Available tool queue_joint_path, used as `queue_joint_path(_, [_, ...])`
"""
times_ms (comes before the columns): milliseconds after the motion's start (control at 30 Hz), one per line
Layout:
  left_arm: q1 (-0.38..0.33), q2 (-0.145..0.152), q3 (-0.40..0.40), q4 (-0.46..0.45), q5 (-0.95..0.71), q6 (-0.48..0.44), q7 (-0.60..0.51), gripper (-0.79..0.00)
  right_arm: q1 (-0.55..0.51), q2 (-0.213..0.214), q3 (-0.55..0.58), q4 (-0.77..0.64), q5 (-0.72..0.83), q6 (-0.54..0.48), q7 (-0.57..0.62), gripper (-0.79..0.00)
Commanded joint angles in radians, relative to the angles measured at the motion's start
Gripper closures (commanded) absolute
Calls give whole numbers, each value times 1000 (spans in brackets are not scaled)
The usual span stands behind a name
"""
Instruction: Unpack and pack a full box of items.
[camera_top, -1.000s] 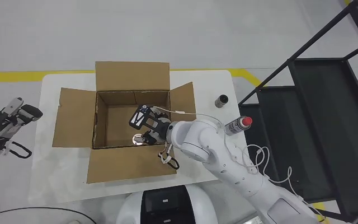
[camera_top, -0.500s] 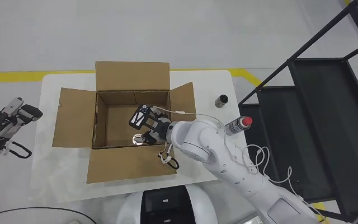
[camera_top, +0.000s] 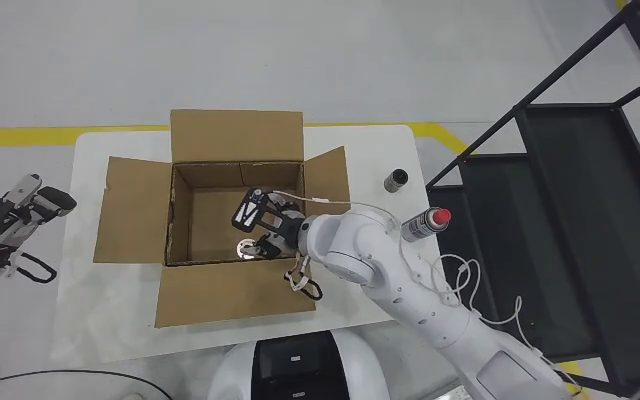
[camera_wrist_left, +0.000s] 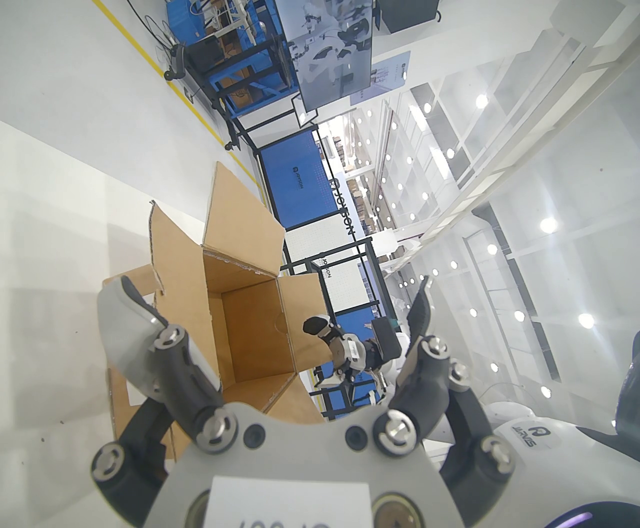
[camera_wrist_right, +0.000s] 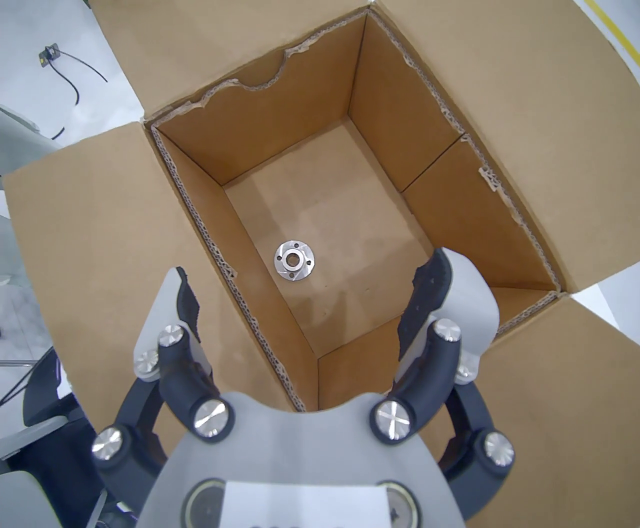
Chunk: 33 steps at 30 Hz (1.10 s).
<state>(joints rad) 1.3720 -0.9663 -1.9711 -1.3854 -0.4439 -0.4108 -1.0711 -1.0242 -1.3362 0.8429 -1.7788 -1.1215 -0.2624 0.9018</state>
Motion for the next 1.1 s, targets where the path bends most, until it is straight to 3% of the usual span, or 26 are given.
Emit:
queue_joint_path(0, [0, 0, 0, 0, 0, 0, 0, -785, 36, -7, -9, 37, 22, -12, -16, -785])
queue_joint_path(500, [0, 0, 0, 0, 0, 0, 0, -785, 238, -120, -248, 329, 51, 94, -68, -785])
queue_joint_path(833, [0, 0, 0, 0, 0, 0, 0, -785, 238, -120, -248, 329, 51, 94, -68, -785])
queue_joint_path(1067, [10, 5, 64, 17, 159, 0, -7, -785, 238, -120, -248, 329, 51, 94, -68, -785])
